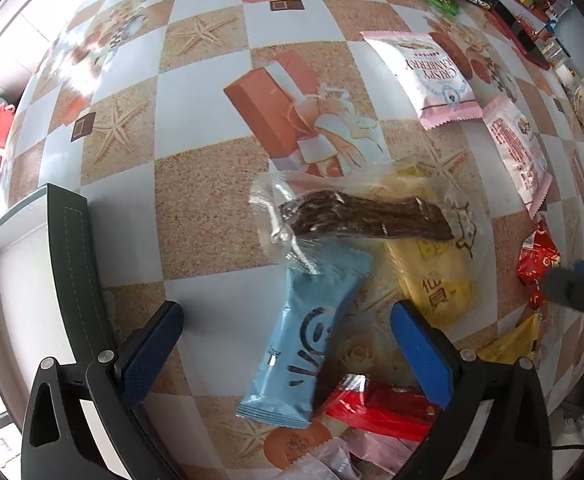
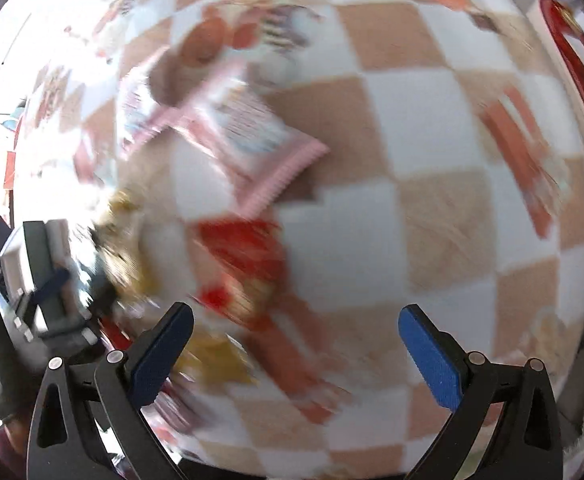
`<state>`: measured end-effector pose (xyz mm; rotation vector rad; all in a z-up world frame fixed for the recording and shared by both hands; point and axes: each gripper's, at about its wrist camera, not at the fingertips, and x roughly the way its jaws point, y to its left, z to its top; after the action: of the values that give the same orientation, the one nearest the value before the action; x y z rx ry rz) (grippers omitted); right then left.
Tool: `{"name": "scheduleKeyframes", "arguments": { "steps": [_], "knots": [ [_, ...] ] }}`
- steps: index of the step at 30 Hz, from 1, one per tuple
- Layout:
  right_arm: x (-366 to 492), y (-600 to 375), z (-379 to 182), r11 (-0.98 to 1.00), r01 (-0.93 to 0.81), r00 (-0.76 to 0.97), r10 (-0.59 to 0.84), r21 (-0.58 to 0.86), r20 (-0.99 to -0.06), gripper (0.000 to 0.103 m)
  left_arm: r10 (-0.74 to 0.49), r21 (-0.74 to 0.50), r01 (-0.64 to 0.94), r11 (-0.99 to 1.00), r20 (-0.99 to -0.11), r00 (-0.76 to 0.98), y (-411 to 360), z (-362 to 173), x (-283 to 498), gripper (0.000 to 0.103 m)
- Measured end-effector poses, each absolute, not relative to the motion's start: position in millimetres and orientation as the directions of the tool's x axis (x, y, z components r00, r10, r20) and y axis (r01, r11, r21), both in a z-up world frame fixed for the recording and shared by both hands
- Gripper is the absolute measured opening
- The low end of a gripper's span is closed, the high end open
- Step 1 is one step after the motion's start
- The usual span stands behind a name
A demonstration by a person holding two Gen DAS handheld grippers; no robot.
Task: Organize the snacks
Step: 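Grasp the blue wrapped bar with the left tool while the right tool grasps a red packet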
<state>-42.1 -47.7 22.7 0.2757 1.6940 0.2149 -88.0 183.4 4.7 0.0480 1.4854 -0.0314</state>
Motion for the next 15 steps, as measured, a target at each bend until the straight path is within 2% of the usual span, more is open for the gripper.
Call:
{"name": "scheduleKeyframes", "arguments": {
  "steps": [3,5,6,7,8,9,10,11,12,15],
  "knots": [
    [-28.3,-31.2,13.7,0.953,0.087,-0.154,0.300,0.290,-0.941,0.101,0.009,0.013,0.073,0.997,-0.998,0.066,172.9,4.7,-87.7,0.102],
    [-24.3,-27.5,11.1,0.958,0.103,-0.166,0.281,0.267,-0.945,0.089,0.003,0.008,0.088,0.996,-0.998,0.061,159.1,13.4,-88.2,0.096],
    [-22.9,-26.5,13.0,0.963,0.094,-0.160,0.266,0.254,-0.951,0.078,0.005,0.011,0.096,0.995,-0.998,0.063,154.3,15.7,-88.2,0.091],
    [-21.3,-25.7,15.1,0.970,0.076,-0.152,0.242,0.233,-0.958,0.060,0.004,0.011,0.105,0.994,-0.998,0.066,150.0,18.1,-88.6,0.088],
    [-19.8,-24.5,19.3,0.976,0.047,-0.141,0.216,0.211,-0.966,0.049,0.003,0.011,0.113,0.994,-0.997,0.072,146.3,21.1,-89.0,0.079],
    [-21.8,-25.0,19.1,0.978,0.034,-0.137,0.209,0.206,-0.968,0.033,0.003,0.012,0.120,0.993,-0.997,0.080,143.4,24.8,-89.2,0.066],
    [-21.4,-26.6,19.3,0.975,0.033,-0.145,0.224,0.221,-0.964,0.033,0.000,0.012,0.127,0.992,-0.996,0.088,141.1,30.4,-88.6,0.056],
    [-23.6,-28.0,20.5,0.971,0.038,-0.152,0.240,0.237,-0.959,0.033,-0.001,0.012,0.134,0.991,-0.996,0.093,139.7,33.7,-88.3,0.033],
    [-24.4,-33.4,22.7,0.966,0.047,-0.156,0.257,0.253,-0.954,0.032,-0.017,-0.006,0.135,0.991,-0.997,0.081,139.8,35.4,-87.5,0.028],
    [-30.5,-48.8,25.6,0.956,0.066,-0.150,0.292,0.285,-0.945,0.032,-0.095,-0.090,0.081,0.993,-0.994,0.056,147.8,42.2,-86.9,0.025]
  ]
}}
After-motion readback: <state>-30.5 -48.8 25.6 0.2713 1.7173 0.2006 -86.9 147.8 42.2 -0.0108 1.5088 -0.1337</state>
